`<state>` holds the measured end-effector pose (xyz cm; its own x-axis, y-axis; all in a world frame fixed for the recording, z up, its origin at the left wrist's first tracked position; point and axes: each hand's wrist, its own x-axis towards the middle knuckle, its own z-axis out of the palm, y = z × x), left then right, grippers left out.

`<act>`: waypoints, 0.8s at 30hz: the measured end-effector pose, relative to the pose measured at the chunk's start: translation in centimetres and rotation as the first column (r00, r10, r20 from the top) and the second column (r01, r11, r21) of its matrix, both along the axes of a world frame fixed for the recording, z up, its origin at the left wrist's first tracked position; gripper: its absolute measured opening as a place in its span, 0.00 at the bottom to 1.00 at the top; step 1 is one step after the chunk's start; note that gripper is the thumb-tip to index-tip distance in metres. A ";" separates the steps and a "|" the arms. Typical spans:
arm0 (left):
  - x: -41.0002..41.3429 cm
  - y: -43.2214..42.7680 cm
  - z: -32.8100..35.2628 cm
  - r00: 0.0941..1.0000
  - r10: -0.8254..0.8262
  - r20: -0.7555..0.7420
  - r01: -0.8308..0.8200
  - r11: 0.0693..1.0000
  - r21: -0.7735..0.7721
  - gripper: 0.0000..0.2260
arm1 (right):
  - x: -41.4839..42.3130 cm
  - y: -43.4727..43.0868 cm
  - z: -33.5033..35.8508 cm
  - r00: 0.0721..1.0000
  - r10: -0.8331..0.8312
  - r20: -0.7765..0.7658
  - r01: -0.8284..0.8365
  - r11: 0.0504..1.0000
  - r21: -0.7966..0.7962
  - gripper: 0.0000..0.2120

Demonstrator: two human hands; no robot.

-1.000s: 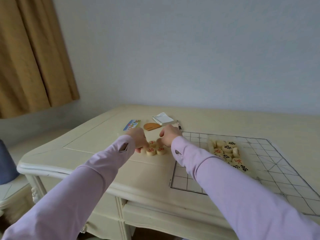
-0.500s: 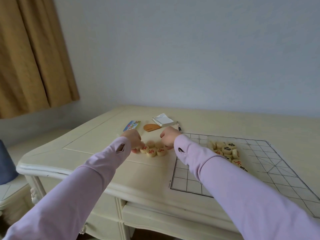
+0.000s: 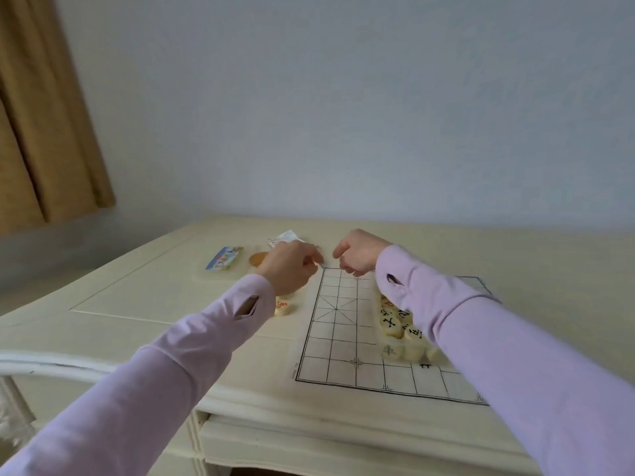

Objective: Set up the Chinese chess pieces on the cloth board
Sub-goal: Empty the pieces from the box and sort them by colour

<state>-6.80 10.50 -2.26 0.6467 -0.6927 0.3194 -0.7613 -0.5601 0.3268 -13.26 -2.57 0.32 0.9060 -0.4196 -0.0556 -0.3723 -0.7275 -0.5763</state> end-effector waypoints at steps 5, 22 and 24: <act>-2.3 -3.7 -0.4 0.984 -0.176 -0.041 0.179 0.981 0.073 0.11 | -3.2 -4.7 -0.2 0.996 -0.084 -0.033 0.080 0.991 -0.107 0.14; -5.5 -12.3 -0.5 0.959 -0.282 -0.010 0.269 0.903 0.336 0.15 | -5.8 -9.5 -2.5 0.951 -0.032 -0.307 -0.117 0.883 -0.455 0.08; -5.4 -13.1 -1.1 0.962 -0.272 -0.018 0.261 0.897 0.358 0.15 | -5.7 -9.7 -2.7 0.950 -0.037 -0.309 -0.115 0.881 -0.459 0.09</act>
